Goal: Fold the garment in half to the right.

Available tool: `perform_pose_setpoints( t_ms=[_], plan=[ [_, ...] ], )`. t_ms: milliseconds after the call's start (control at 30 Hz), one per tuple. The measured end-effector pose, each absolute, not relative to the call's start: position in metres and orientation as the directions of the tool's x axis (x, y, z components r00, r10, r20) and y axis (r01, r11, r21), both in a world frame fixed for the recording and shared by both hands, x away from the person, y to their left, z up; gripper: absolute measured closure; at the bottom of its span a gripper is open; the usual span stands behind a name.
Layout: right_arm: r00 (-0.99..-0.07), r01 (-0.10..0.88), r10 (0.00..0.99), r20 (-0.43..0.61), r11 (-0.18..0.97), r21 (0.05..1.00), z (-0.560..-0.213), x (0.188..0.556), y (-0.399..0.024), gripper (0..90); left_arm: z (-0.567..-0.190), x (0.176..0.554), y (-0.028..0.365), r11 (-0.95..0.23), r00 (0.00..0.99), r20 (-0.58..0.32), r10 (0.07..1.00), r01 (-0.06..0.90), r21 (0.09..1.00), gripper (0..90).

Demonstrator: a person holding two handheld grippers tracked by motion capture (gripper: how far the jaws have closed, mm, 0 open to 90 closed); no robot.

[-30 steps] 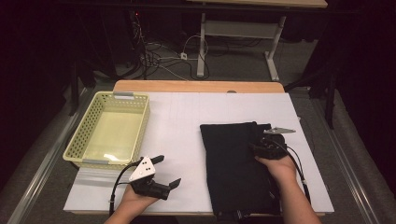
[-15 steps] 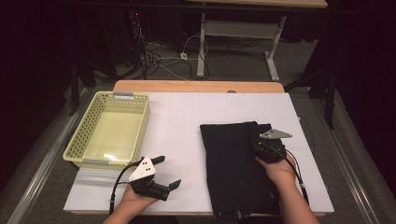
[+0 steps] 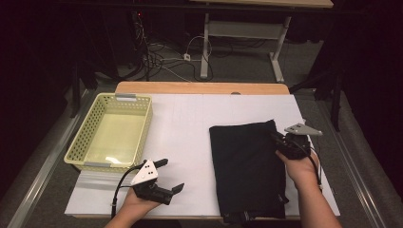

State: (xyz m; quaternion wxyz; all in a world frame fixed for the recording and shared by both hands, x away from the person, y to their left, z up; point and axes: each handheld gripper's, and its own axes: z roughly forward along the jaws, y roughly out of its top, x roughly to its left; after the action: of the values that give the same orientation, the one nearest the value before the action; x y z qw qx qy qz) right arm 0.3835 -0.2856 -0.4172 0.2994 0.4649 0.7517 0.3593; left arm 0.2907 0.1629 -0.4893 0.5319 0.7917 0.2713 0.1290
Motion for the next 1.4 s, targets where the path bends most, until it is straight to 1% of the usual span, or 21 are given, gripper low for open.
perform_pose_setpoints(
  t_ms=[133, 167, 233, 267, 333, 400, 467, 533, 600, 667, 733, 800, 867, 933, 967, 1033, 1133, 1200, 1267, 1333, 1400],
  plan=[
    [-0.365, 0.453, 0.924, -0.117, 0.286, 0.844, -0.399, 0.383, -0.298, 81.0, -0.489, 0.291, 0.163, -0.288, 0.819, -0.086, 0.567, 0.294, 0.911, 0.0],
    [-0.359, 0.457, 0.926, -0.115, 0.282, 0.843, -0.399, 0.385, -0.3, 80.9, -0.489, 0.291, 0.163, -0.288, 0.819, -0.086, 0.567, 0.295, 0.911, 0.0],
    [-0.354, 0.502, 0.93, -0.099, 0.278, 0.819, -0.408, 0.391, -0.303, 79.0, -0.489, 0.291, 0.163, -0.287, 0.819, -0.086, 0.568, 0.295, 0.911, 0.0],
    [-0.356, 0.53, 0.93, -0.094, 0.284, 0.799, -0.416, 0.394, -0.303, 73.8, -0.489, 0.291, 0.163, -0.286, 0.818, -0.087, 0.568, 0.295, 0.912, 0.0],
    [-0.341, 0.56, 0.935, -0.097, 0.285, 0.778, -0.428, 0.396, -0.304, 60.0, -0.489, 0.291, 0.163, -0.285, 0.818, -0.086, 0.569, 0.294, 0.912, 0.0],
    [-0.334, 0.548, 0.938, -0.092, 0.272, 0.791, -0.429, 0.391, -0.307, 54.9, -0.489, 0.291, 0.163, -0.285, 0.818, -0.086, 0.569, 0.294, 0.912, 0.0],
    [-0.335, 0.529, 0.938, -0.091, 0.267, 0.806, -0.424, 0.379, -0.312, 54.2, -0.489, 0.291, 0.163, -0.285, 0.818, -0.088, 0.568, 0.296, 0.912, 0.0],
    [-0.361, 0.511, 0.926, -0.107, 0.292, 0.808, -0.422, 0.362, -0.315, 54.4, -0.489, 0.291, 0.163, -0.285, 0.818, -0.089, 0.568, 0.296, 0.912, 0.0],
    [-0.388, 0.498, 0.914, -0.121, 0.319, 0.806, -0.422, 0.34, -0.317, 55.8, -0.489, 0.291, 0.163, -0.285, 0.817, -0.087, 0.569, 0.295, 0.912, 0.0],
    [-0.415, 0.491, 0.904, -0.108, 0.322, 0.81, -0.427, 0.315, -0.32, 56.0, -0.489, 0.291, 0.163, -0.286, 0.816, -0.084, 0.572, 0.295, 0.912, 0.0],
    [-0.434, 0.492, 0.897, -0.081, 0.312, 0.813, -0.434, 0.291, -0.322, 55.8, -0.489, 0.291, 0.163, -0.288, 0.814, -0.082, 0.575, 0.295, 0.911, 0.0],
    [-0.45, 0.489, 0.892, -0.044, 0.288, 0.824, -0.441, 0.268, -0.322, 53.3, -0.489, 0.29, 0.163, -0.288, 0.813, -0.08, 0.576, 0.294, 0.912, 0.0],
    [-0.462, 0.51, 0.887, 0.003, 0.262, 0.819, -0.452, 0.251, -0.321, 50.1, -0.489, 0.29, 0.162, -0.288, 0.812, -0.075, 0.579, 0.29, 0.912, 0.0],
    [-0.457, 0.533, 0.889, 0.038, 0.239, 0.812, -0.463, 0.24, -0.32, 49.0, -0.489, 0.289, 0.162, -0.289, 0.81, -0.068, 0.582, 0.284, 0.914, 0.0],
    [-0.453, 0.544, 0.89, 0.054, 0.227, 0.808, -0.468, 0.236, -0.32, 49.8, -0.489, 0.288, 0.162, -0.288, 0.809, -0.065, 0.584, 0.282, 0.915, 0.0],
    [-0.457, 0.553, 0.885, 0.085, 0.208, 0.807, -0.474, 0.231, -0.321, 55.9, -0.489, 0.288, 0.162, -0.284, 0.807, -0.065, 0.587, 0.281, 0.917, 0.0],
    [-0.476, 0.544, 0.877, 0.064, 0.236, 0.806, -0.474, 0.228, -0.318, 61.7, -0.489, 0.289, 0.163, -0.281, 0.807, -0.074, 0.586, 0.288, 0.916, 0.0],
    [-0.48, 0.548, 0.875, 0.07, 0.237, 0.802, -0.476, 0.228, -0.315, 64.5, -0.489, 0.289, 0.163, -0.283, 0.809, -0.075, 0.583, 0.289, 0.915, 0.0],
    [-0.49, 0.552, 0.868, 0.085, 0.234, 0.8, -0.476, 0.227, -0.314, 71.5, -0.489, 0.29, 0.162, -0.289, 0.811, -0.072, 0.581, 0.289, 0.913, 0.0],
    [-0.498, 0.536, 0.865, 0.061, 0.252, 0.806, -0.475, 0.226, -0.312, 75.6, -0.489, 0.29, 0.162, -0.293, 0.812, -0.071, 0.579, 0.289, 0.912, 0.0],
    [-0.503, 0.515, 0.864, 0.028, 0.274, 0.812, -0.472, 0.223, -0.311, 77.6, -0.489, 0.29, 0.162, -0.293, 0.812, -0.071, 0.579, 0.289, 0.912, 0.0]
  ],
)
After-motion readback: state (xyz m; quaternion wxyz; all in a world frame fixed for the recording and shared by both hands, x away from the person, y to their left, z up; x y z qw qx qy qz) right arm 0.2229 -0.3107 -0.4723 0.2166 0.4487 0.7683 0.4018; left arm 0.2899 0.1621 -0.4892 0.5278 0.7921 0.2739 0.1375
